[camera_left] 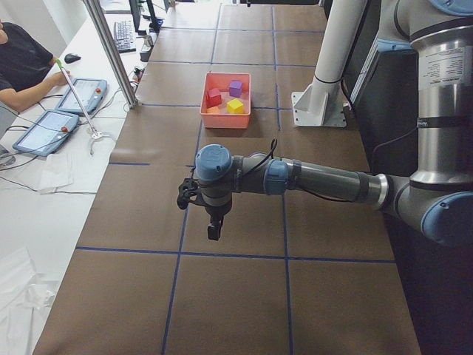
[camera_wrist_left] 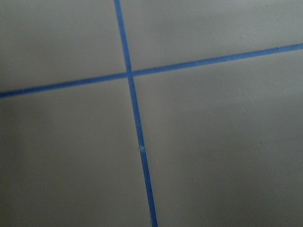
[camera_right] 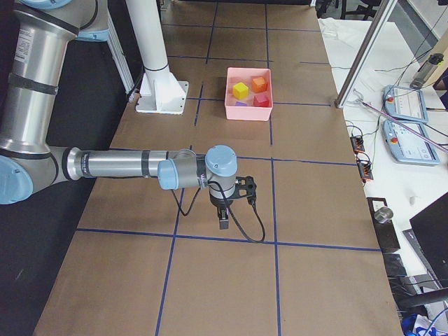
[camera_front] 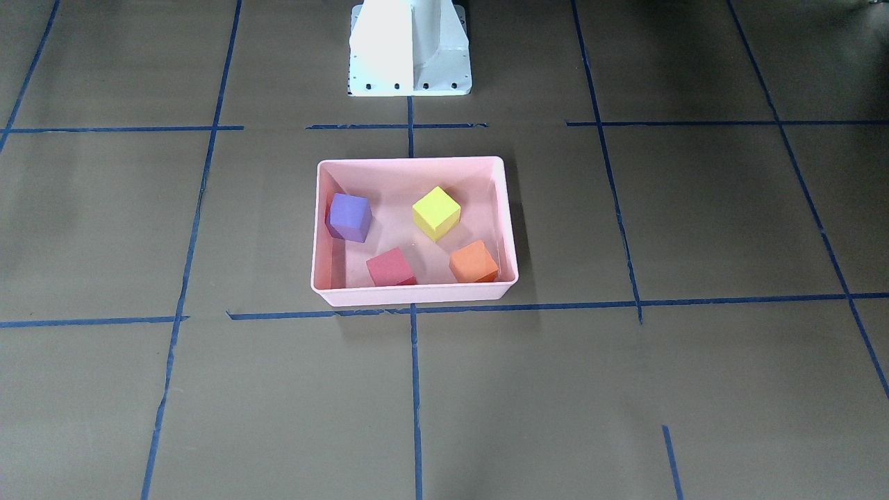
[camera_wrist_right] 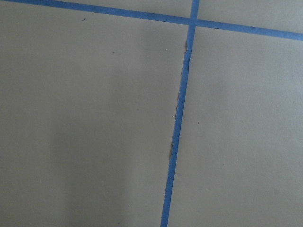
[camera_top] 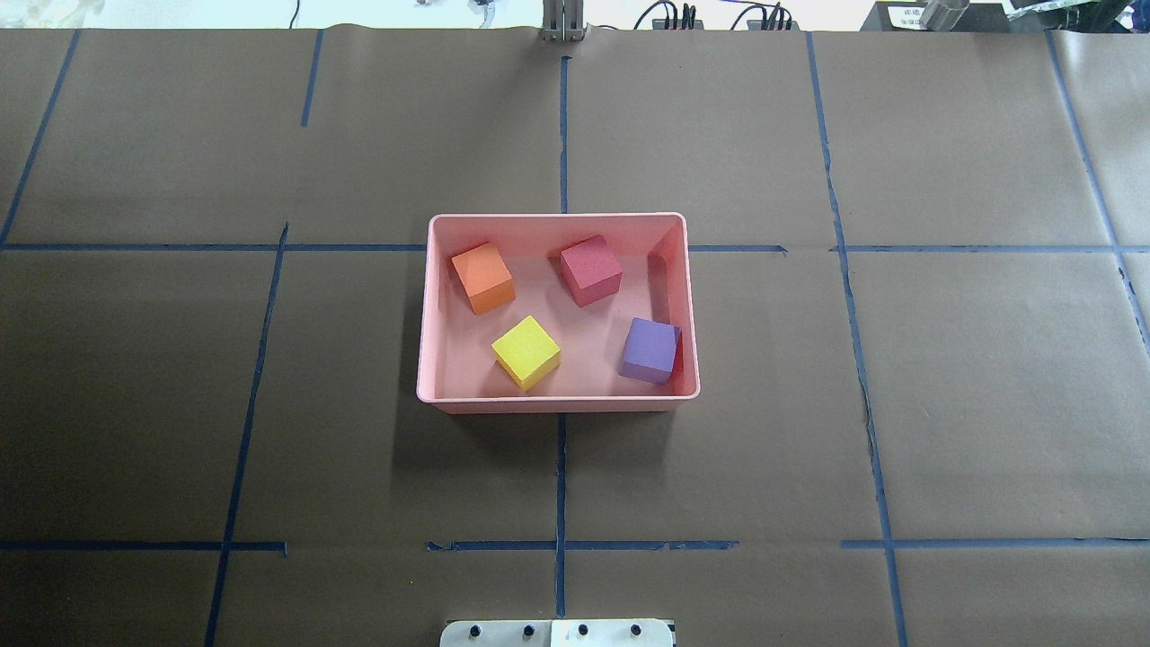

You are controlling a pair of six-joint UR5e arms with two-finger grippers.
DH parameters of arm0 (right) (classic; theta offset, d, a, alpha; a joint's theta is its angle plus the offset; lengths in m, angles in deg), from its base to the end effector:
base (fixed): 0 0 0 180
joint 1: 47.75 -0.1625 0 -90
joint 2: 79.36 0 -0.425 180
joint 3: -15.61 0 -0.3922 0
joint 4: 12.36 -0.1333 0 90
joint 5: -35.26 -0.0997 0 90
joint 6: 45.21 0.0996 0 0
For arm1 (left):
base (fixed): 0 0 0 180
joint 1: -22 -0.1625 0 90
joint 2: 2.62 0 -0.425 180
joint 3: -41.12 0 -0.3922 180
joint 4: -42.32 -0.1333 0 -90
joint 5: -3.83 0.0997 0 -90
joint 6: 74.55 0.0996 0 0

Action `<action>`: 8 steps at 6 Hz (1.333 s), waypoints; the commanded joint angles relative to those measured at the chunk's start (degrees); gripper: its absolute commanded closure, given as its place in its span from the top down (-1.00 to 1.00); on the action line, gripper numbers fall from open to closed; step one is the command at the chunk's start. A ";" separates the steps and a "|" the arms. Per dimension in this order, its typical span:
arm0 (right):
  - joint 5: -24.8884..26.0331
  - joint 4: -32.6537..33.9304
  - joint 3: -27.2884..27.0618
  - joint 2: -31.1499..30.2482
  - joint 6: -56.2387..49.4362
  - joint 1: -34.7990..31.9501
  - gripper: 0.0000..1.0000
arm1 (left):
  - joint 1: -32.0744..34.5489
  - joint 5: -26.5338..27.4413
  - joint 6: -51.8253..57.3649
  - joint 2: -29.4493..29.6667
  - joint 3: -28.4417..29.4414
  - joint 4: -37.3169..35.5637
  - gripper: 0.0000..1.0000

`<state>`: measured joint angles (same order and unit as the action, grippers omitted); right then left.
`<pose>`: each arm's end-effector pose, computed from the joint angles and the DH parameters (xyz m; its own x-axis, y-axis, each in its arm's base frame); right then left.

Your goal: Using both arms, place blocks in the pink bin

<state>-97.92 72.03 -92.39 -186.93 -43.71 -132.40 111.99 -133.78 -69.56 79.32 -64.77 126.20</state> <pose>0.0303 -0.3751 0.6265 0.7215 -0.1137 0.6830 0.0739 0.9934 0.0874 -0.0597 -0.4306 0.5940 0.6716 0.1090 -0.7329 -0.0588 0.9938 0.0939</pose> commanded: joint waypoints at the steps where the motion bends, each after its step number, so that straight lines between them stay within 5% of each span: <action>1: -1.29 2.34 -0.02 -0.36 -0.44 -2.35 1.00 | 0.80 -0.91 -0.42 -0.90 -0.27 -4.73 1.00; 8: -4.29 1.83 0.07 -0.89 -0.44 -5.00 1.00 | 0.71 2.16 -0.42 -1.51 0.50 -6.62 1.00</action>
<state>-102.43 73.95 -92.36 -187.76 -44.11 -137.36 112.64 -131.96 -70.04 78.55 -64.93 119.32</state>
